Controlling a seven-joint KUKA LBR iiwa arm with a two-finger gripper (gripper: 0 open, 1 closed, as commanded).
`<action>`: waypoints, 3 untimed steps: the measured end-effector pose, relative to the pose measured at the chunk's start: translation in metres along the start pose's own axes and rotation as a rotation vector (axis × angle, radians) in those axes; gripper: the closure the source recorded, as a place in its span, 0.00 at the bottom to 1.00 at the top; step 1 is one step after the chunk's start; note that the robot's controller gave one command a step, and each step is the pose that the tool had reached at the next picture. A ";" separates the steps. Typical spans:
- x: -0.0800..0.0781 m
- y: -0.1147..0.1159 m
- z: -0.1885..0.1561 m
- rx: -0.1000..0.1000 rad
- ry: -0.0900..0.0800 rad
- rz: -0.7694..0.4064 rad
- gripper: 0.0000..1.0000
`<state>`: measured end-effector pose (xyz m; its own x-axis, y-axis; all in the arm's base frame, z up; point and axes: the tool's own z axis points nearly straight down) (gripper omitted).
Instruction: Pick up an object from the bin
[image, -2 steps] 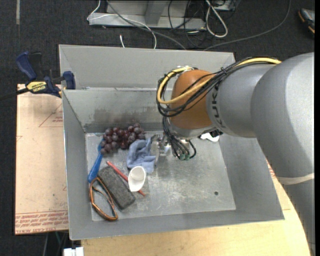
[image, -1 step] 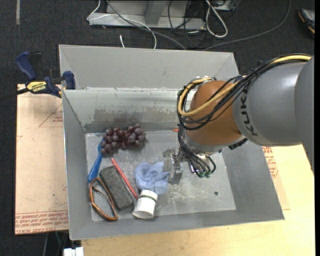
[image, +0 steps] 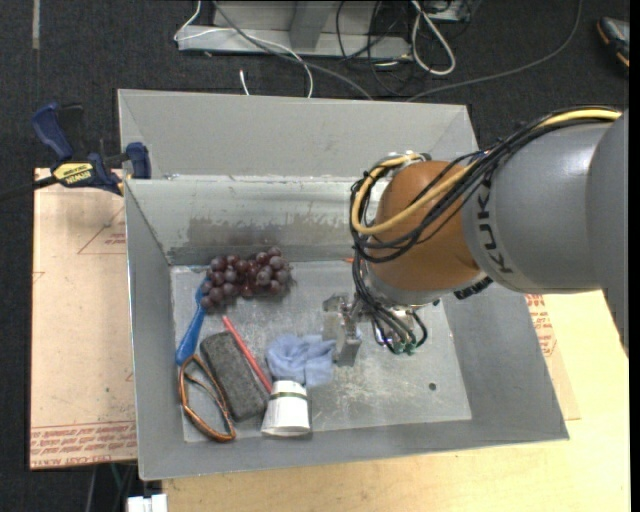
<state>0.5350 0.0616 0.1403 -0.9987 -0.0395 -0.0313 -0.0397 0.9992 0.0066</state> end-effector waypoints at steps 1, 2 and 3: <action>0.005 0.000 0.033 0.000 0.008 -0.083 1.00; -0.027 0.060 0.043 -0.002 -0.002 -0.043 1.00; 0.006 0.064 0.063 -0.001 0.002 -0.111 1.00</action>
Offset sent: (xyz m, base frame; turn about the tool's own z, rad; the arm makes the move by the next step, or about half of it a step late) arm 0.0317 0.0757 -0.0451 -0.0329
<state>0.5286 0.1255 0.0770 -0.9882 -0.1502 -0.0296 -0.1504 0.9886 0.0038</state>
